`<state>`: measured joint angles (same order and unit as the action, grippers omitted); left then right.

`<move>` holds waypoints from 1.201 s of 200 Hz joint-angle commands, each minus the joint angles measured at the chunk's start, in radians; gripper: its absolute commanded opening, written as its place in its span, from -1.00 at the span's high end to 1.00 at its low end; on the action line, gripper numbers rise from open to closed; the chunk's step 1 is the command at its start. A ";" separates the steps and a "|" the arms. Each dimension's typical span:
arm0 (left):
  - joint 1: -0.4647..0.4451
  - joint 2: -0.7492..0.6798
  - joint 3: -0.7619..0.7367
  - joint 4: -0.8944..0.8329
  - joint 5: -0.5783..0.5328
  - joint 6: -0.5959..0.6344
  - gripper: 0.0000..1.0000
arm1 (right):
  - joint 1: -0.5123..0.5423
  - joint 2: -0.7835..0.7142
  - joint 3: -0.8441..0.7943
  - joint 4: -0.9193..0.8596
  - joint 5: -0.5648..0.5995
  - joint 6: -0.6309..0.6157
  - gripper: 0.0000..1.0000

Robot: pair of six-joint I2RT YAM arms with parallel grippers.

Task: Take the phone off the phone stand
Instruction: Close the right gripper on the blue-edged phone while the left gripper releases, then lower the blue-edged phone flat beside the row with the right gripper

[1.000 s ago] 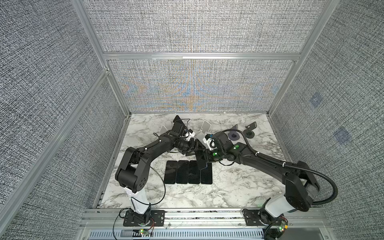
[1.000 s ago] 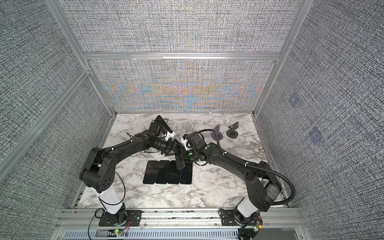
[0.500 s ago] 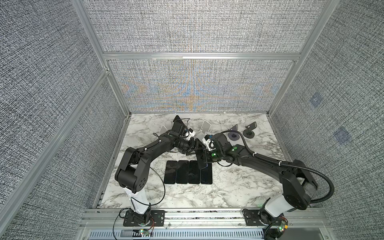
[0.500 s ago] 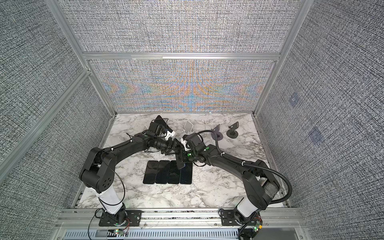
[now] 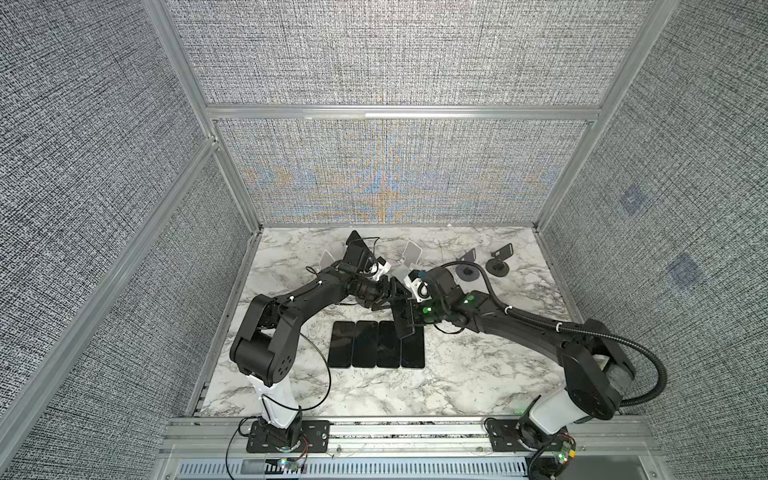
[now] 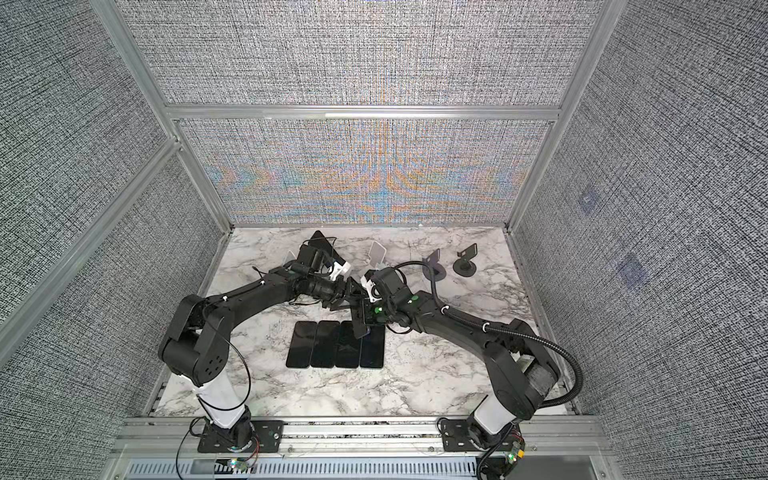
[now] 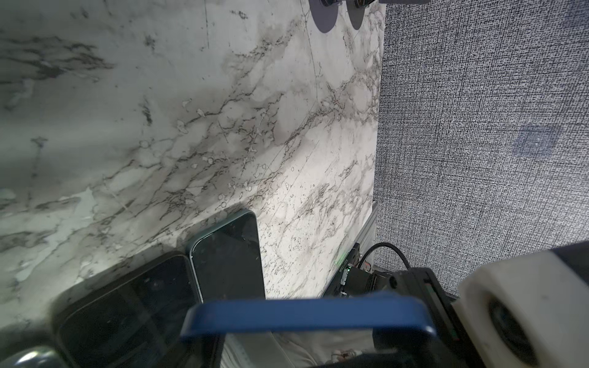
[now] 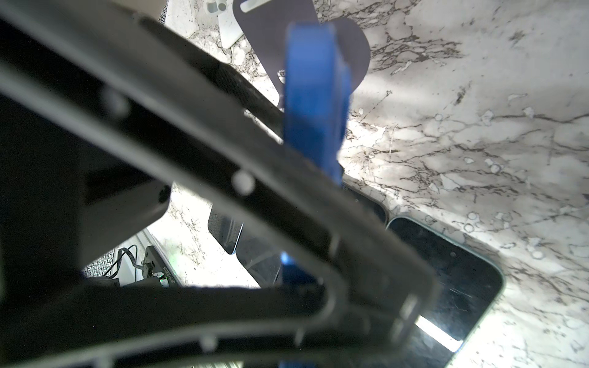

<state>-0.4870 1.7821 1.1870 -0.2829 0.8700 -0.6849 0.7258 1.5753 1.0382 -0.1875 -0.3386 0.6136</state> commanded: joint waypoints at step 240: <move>0.004 -0.014 0.017 -0.009 0.032 0.048 -0.97 | -0.278 -0.369 -0.332 -0.230 -0.128 -0.214 1.00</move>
<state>-0.4835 1.7760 1.1973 -0.2707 0.9119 -0.6601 0.4561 1.2407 0.7555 -0.3843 -0.3717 0.4519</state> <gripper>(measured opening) 0.986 0.055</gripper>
